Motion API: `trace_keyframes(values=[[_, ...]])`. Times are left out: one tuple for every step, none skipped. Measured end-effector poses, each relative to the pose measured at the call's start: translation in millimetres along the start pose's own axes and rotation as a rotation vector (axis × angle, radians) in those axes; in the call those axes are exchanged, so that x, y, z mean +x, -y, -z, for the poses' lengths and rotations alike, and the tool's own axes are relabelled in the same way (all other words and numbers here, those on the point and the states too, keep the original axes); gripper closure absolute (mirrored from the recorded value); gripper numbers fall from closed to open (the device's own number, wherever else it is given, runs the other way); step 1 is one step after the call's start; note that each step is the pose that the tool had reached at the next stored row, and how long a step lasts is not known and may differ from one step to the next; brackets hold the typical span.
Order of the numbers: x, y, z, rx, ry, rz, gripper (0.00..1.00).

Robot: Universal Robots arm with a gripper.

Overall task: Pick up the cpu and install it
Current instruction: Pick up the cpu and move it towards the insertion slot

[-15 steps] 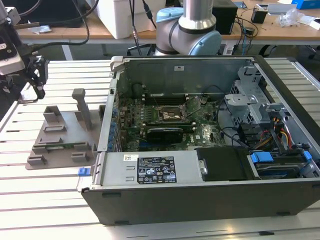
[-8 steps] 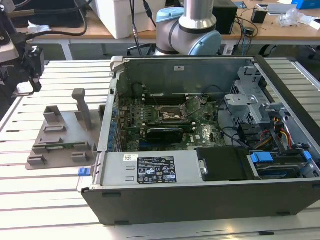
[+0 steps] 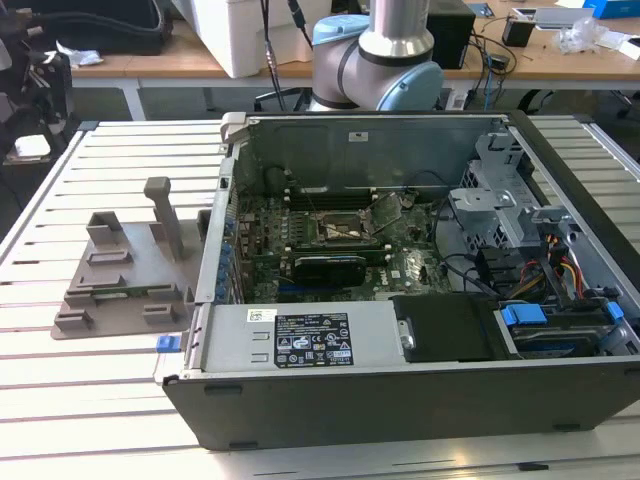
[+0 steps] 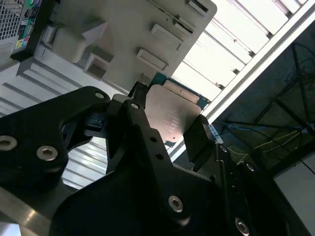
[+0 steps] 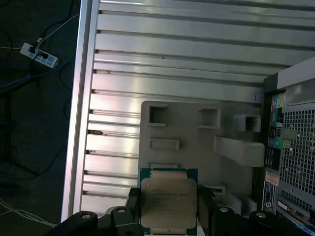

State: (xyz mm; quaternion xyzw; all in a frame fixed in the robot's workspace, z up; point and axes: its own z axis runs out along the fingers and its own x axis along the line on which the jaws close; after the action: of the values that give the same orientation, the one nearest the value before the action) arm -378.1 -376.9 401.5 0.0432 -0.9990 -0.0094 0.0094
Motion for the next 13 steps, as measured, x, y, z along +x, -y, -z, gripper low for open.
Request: trace_keyframes(values=[[0.1, -0.1, 4.3, -0.0001, 0.0002, 0.000, 0.45], [0.1, -0.1, 4.4, -0.0003, 0.0002, 0.000, 0.45], [0.1, -0.1, 4.4, -0.0003, 0.0002, 0.000, 0.45], [0.1, -0.1, 4.4, -0.0005, 0.0001, 0.000, 0.45], [-0.7, 0.0, 4.6, -0.0069, 0.0004, 0.000, 0.45], [-2.1, 0.1, 4.6, -0.0131, 0.0009, 0.000, 0.45], [-4.2, 0.3, 4.5, -0.0190, 0.0014, 0.000, 0.45], [-7.2, 0.6, 4.6, -0.0196, 0.0014, 0.000, 0.45], [-7.5, 0.5, 4.5, -0.0194, 0.0015, 0.000, 0.45], [-7.5, 0.6, 4.5, -0.0183, 0.0014, 0.000, 0.45], [-7.6, 0.5, 4.6, -0.0181, 0.0013, 0.000, 0.45], [-9.2, 0.5, 4.6, -0.0181, 0.0014, 0.000, 0.45], [-11.8, 0.8, 4.6, -0.0180, 0.0011, 0.000, 0.45]])
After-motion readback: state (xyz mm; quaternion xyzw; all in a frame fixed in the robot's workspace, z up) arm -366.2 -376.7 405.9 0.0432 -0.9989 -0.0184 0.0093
